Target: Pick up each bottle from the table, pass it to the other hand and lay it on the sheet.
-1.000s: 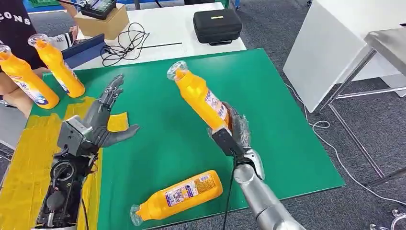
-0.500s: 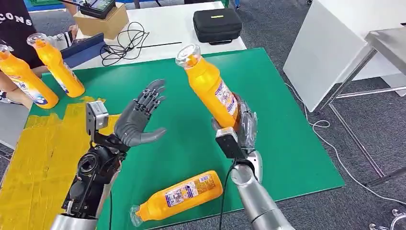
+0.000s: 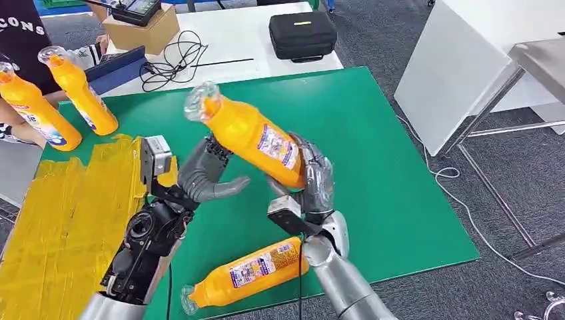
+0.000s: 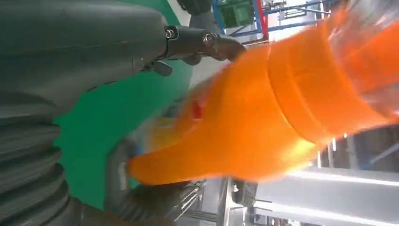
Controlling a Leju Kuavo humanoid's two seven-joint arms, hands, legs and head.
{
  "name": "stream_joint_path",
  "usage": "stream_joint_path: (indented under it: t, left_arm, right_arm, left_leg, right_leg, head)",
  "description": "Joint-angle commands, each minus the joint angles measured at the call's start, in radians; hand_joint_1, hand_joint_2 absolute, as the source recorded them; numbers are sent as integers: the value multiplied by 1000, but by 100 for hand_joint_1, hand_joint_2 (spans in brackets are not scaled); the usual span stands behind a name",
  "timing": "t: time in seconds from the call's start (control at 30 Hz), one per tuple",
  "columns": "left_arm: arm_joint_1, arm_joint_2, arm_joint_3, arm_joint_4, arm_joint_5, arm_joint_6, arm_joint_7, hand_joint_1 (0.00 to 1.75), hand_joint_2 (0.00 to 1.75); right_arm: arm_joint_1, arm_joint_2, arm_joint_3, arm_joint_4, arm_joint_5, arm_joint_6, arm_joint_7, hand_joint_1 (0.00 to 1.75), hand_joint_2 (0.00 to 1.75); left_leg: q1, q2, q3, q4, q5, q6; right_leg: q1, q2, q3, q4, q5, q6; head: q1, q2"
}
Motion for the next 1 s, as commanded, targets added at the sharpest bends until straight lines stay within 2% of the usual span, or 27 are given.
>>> stream_joint_path:
  t: [0.03,0.23,0.4,0.67,0.83,0.87,0.9,0.93,1.0]
  left_arm:
    - [-73,31,-45,115,46,20,-5,0,175]
    - [-79,43,-27,130,88,32,-9,0,175]
    - [-85,48,-8,139,110,34,-23,0,175]
    - [-86,49,-6,141,113,35,-24,0,175]
    - [-83,52,15,129,141,51,-51,0,175]
    - [-74,52,28,112,160,51,-65,14,175]
    - [-69,55,33,100,165,54,-69,154,175]
    - [-63,58,36,86,169,59,-72,175,175]
    - [-57,61,40,71,175,64,-76,175,175]
  right_arm:
    - [-74,-3,173,126,8,34,17,175,175]
    - [-111,7,330,245,48,75,34,175,175]
    - [-158,23,447,387,59,173,102,175,175]
    - [-166,24,457,399,55,194,110,175,175]
    - [-175,24,489,410,47,275,145,175,175]
    - [-175,24,494,409,53,279,152,175,175]
    - [-175,24,495,407,53,282,155,175,175]
    - [-175,22,495,403,54,283,158,175,175]
    - [-176,22,492,402,53,285,160,175,175]
  left_leg:
    - [1,1,3,0,-1,-1]
    - [2,3,5,0,-2,-2]
    - [2,3,6,0,-3,-3]
    - [2,-2,4,0,-2,-2]
    - [1,-1,1,0,0,-2]
    - [2,-1,3,0,-2,-3]
    - [2,-1,2,0,-1,-3]
    - [2,-1,1,0,-1,-2]
    - [2,-1,2,1,-1,-3]
  right_leg:
    - [1,0,3,-1,-1,-1]
    - [2,2,5,-1,-1,-2]
    - [2,1,6,-1,-2,-2]
    - [2,-4,6,-1,-3,-1]
    - [1,-2,2,-1,-1,-1]
    - [2,-3,5,0,-3,-2]
    - [2,-3,4,0,-2,-2]
    - [2,-2,2,0,-1,-1]
    - [2,-3,3,0,-2,-2]
  head:
    - [0,0]
    - [0,0]
    - [0,0]
    - [0,0]
    - [0,0]
    - [0,0]
    - [0,0]
    - [0,0]
    - [0,0]
